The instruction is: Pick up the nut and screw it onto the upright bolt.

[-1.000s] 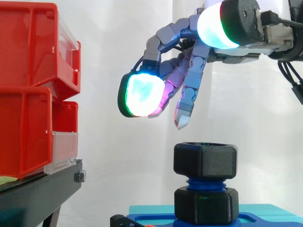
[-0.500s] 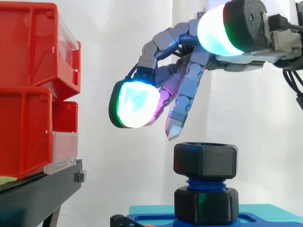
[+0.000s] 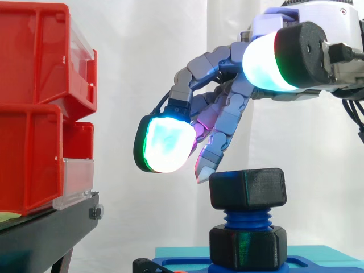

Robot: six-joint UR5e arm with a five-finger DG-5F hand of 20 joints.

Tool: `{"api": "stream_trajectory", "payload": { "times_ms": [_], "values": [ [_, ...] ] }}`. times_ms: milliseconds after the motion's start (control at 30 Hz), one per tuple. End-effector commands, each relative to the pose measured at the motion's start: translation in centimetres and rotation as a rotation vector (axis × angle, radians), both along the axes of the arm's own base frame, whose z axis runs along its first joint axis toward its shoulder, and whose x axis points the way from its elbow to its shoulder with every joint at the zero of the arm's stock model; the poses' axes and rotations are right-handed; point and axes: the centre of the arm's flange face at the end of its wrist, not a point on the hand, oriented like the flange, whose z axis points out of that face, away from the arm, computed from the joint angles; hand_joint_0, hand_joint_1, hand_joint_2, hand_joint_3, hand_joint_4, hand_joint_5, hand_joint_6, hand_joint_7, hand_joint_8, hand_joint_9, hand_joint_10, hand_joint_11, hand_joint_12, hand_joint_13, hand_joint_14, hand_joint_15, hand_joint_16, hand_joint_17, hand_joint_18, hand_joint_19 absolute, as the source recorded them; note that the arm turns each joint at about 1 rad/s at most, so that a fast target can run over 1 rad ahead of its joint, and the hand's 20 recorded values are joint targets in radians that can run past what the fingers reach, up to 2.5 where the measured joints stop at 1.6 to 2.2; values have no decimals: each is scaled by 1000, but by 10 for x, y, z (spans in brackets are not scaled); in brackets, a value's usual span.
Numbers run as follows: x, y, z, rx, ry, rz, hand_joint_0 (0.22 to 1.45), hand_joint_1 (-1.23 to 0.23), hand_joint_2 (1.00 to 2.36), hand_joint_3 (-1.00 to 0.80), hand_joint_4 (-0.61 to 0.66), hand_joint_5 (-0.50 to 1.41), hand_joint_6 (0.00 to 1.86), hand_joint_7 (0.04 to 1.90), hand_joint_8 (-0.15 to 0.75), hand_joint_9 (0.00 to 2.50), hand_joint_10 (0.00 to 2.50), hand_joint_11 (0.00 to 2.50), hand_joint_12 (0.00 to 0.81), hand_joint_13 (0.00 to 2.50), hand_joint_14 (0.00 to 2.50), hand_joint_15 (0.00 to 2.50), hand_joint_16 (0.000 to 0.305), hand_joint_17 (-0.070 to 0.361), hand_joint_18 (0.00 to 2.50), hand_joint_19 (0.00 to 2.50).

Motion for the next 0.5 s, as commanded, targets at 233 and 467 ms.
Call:
{"api": "stream_trajectory", "payload": {
  "times_ms": [233, 467],
  "values": [
    [-1, -5, -1, -1, 2, -5, 511, -181, 1000, -500, 259, -87, 503, 779, 289, 1108, 0, 0, 246, 763, 0, 0, 22, 49, 423, 0],
    [-1, -7, -1, -2, 2, -4, 513, -180, 1000, -500, 282, -58, 504, 916, 296, 1118, 0, 0, 246, 769, 0, 0, 21, 47, 419, 0]
  ]
}}
